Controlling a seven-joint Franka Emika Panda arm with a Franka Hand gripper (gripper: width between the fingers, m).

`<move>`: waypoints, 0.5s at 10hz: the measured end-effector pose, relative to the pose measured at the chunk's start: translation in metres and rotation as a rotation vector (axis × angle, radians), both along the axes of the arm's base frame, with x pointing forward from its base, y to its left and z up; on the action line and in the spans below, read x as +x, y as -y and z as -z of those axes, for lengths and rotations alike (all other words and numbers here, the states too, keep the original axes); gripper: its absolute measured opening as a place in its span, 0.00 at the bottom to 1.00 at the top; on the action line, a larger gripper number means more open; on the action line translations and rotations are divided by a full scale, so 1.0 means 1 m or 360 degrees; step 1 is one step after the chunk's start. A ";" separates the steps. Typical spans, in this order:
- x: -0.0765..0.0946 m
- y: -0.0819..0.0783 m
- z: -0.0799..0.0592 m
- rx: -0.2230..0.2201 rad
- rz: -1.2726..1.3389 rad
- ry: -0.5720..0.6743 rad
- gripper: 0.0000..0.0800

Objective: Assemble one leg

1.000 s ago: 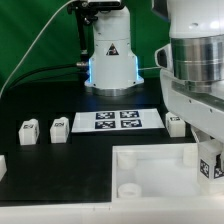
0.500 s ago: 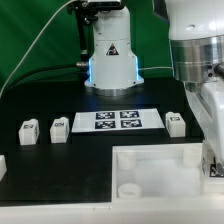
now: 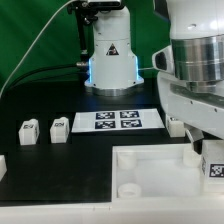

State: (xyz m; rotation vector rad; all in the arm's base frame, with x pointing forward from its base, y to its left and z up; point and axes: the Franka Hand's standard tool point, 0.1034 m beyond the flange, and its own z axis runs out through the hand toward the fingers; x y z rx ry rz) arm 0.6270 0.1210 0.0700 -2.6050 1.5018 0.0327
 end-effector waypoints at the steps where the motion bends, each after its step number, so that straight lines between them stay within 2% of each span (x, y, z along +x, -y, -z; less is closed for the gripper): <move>1: 0.000 0.000 0.000 -0.0009 -0.0174 0.0022 0.81; 2: 0.000 0.000 0.000 -0.0025 -0.0357 0.0041 0.81; 3: -0.002 -0.001 0.000 -0.0091 -0.0731 0.0047 0.81; 5: -0.001 0.001 -0.001 -0.0133 -0.1263 0.0098 0.81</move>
Offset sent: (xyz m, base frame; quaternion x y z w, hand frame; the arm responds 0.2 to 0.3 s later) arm -0.0057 0.0124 0.0066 -0.0385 -0.0241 -0.4706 0.8812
